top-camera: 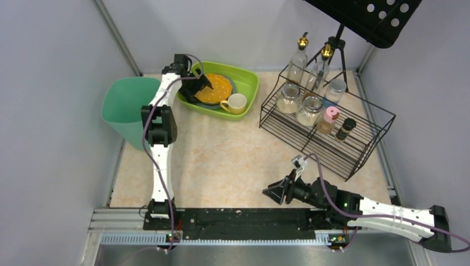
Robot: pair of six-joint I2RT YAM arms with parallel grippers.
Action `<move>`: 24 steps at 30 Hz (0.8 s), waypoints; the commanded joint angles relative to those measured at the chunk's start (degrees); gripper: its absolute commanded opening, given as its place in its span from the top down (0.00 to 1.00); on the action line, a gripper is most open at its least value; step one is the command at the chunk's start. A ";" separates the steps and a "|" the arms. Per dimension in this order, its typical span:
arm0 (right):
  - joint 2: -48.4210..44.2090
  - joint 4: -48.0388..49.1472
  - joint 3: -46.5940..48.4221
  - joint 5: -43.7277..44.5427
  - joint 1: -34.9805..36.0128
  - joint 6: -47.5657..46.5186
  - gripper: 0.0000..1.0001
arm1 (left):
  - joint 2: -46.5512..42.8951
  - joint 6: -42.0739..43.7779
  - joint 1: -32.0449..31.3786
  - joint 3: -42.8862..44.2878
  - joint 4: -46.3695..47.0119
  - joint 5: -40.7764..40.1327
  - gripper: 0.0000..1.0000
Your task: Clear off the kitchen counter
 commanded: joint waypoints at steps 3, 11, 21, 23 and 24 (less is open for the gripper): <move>-0.72 1.58 -0.29 0.34 0.61 1.08 0.52 | -0.10 2.93 0.61 -1.70 -2.66 2.54 0.02; -1.00 0.77 -0.27 0.87 0.64 0.64 0.51 | -5.63 6.03 1.04 -3.60 -4.42 -2.62 0.04; -0.50 0.78 -0.70 1.13 0.62 0.78 0.51 | -7.60 11.77 1.05 -1.53 -9.69 -12.75 0.05; -0.45 0.84 -0.86 1.21 0.67 0.77 0.51 | -8.10 12.71 0.96 -1.91 -9.91 -14.16 0.06; -0.37 0.88 -0.92 1.29 0.62 0.76 0.51 | -8.31 13.28 0.96 -1.81 -10.16 -15.26 0.06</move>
